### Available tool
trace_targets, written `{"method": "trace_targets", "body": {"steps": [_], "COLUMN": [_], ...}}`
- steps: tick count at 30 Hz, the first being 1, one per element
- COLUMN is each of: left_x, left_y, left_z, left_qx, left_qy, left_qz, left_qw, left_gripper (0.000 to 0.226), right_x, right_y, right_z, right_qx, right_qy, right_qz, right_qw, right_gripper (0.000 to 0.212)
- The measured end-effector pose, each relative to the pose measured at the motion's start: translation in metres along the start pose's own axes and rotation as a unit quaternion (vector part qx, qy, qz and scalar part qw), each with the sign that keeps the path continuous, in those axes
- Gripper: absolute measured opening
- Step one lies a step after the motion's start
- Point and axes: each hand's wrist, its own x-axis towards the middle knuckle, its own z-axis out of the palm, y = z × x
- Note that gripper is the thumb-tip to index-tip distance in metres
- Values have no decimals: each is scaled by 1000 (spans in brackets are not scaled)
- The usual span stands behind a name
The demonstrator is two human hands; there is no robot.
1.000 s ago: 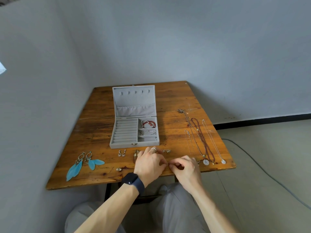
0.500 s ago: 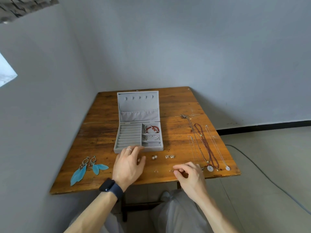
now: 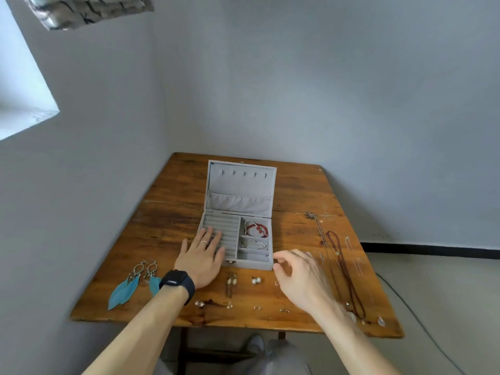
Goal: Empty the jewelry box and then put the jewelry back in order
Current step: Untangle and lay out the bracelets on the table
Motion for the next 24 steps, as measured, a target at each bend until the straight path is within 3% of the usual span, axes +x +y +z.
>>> {"method": "trace_targets", "body": {"steps": [4,10,17,20,24], "left_x": [1,1,3,3,3], "left_y": [-3,-2,-4,-4,-4], "left_z": [6,10,11,10,10], "left_qx": [1,-13,-18,-16,-7], "left_qy": [14,25,30,30,29], "left_qz": [3,-3,3,4,2], "left_qw": [1000,1000,999,999,1000], "left_gripper": [58,58,58,58,58], "right_x": [67,127,141,143,135], "right_y": [-16,-19,-16,-10,-6], "right_z": [7,36,60,59,45], "right_qx": [-24,-124,-173,-93,134], "right_qy": [-25,-86,-70,-76,-27], "right_qz": [-1,83,103,115,175], "right_qw": [999,985,977,986,975], "right_gripper": [31,28,28,27,21]}}
